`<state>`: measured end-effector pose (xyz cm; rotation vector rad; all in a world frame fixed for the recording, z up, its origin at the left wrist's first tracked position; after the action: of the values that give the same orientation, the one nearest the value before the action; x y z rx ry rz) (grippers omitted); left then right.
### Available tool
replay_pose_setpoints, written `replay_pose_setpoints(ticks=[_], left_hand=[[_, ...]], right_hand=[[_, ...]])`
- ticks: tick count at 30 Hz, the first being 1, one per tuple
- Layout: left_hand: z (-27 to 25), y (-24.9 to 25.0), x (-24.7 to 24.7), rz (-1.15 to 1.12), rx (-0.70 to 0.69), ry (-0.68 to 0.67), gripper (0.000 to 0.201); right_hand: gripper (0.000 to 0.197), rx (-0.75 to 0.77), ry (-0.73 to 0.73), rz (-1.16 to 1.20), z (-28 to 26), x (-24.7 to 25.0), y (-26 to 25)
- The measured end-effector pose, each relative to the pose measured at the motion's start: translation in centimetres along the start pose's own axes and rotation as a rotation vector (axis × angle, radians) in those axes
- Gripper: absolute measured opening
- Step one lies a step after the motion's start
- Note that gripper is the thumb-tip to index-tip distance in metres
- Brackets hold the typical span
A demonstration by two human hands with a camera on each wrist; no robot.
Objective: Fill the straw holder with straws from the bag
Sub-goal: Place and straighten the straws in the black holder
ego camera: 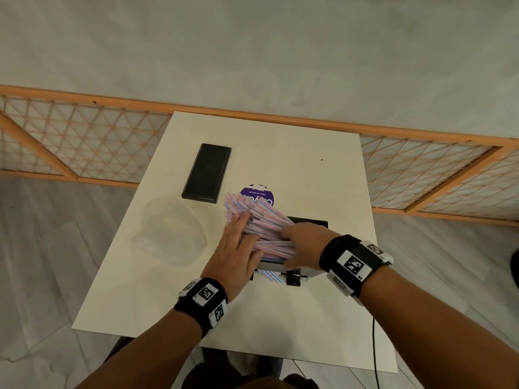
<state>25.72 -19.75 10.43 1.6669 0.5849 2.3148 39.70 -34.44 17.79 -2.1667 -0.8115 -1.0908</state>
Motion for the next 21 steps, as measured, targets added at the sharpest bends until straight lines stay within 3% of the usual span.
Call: replay_pose_setpoints(ticks=[4, 8, 13, 16, 19, 21], left_hand=[[0.4, -0.1, 0.6, -0.054, -0.008, -0.01, 0.032], [0.8, 0.6, 1.4, 0.062, -0.019, 0.025, 0.043], [0.5, 2.9, 2.2, 0.146, -0.174, 0.145, 0.039], [0.5, 4.0, 1.1, 0.206, -0.3, 0.052, 0.034], [1.3, 4.5, -0.2, 0.185, -0.327, -0.026, 0.021], [1.9, 4.8, -0.8, 0.127, -0.319, -0.081, 0.025]], right_hand=[[0.041, 0.007, 0.091, 0.054, -1.7, 3.3, 1.1], [0.035, -0.076, 0.163, 0.1, -2.9, 5.7, 4.0], [0.028, -0.141, 0.068, 0.014, -4.1, 5.2, 5.8], [0.03, -0.102, 0.023, 0.028, -4.6, 3.6, 5.5], [0.027, -0.098, 0.042, -0.001, -4.1, 2.1, 5.3], [0.021, -0.119, 0.067, 0.005, -3.7, 1.5, 5.3]])
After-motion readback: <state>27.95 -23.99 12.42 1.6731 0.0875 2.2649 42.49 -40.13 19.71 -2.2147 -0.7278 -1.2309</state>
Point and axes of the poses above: each hand's wrist, its own z-axis towards the middle knuckle, its own x-axis out of the back of the hand, y = z × x, the point moved 2 cm from there along z, towards the middle knuckle, and after that the axes turned 3 degrees about y, right-handed, at the moved point
